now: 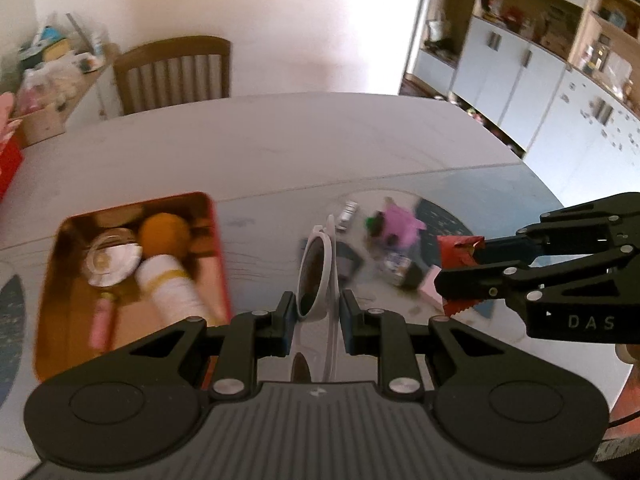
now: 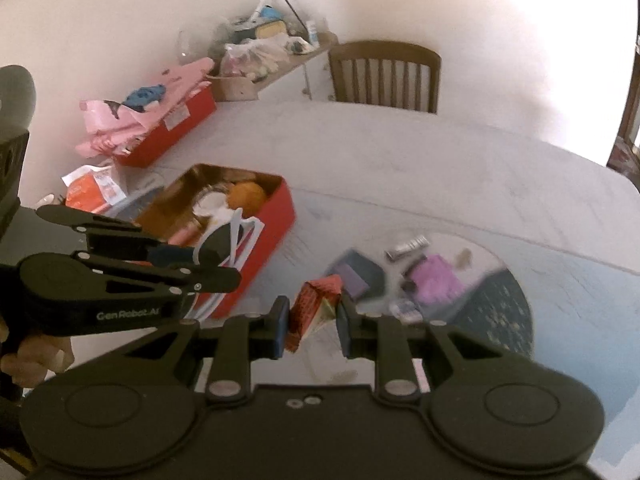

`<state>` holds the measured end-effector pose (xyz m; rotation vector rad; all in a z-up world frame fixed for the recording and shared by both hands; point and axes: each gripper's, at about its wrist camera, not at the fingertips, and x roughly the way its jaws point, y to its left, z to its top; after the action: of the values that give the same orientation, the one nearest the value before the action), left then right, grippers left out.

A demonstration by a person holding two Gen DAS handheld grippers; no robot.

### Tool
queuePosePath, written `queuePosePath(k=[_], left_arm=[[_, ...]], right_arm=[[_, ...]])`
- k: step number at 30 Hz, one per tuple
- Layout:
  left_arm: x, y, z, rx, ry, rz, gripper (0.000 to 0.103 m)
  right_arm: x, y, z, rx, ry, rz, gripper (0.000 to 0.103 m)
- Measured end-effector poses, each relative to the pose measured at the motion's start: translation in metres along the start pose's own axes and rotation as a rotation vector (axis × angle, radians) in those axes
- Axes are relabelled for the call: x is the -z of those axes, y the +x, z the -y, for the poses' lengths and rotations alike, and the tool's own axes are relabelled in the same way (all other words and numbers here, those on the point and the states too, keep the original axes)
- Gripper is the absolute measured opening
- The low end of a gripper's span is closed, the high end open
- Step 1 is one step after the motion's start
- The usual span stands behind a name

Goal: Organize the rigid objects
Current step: 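Carry the sunglasses with the left tool while the right tool carries the red packet over the tin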

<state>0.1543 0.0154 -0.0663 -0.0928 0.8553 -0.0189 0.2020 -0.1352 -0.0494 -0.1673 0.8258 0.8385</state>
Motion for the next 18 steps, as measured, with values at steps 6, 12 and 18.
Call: queuePosePath(k=[6,12,18], left_arm=[[-0.001,-0.014,-0.038,-0.034,-0.034,0.023,0.022],[0.0,-0.02,-0.077,-0.081,-0.058,0.03,0.022],[-0.002,-0.021,-0.112,-0.117,-0.071,0.03,0.022]], right_arm=[[-0.022,0.017,-0.032,-0.013,-0.055,0.013,0.024],[-0.041,0.039,-0.061,-0.014,-0.083,0.02,0.024],[-0.054,0.065,-0.085,-0.015,-0.111,0.001,0.024]])
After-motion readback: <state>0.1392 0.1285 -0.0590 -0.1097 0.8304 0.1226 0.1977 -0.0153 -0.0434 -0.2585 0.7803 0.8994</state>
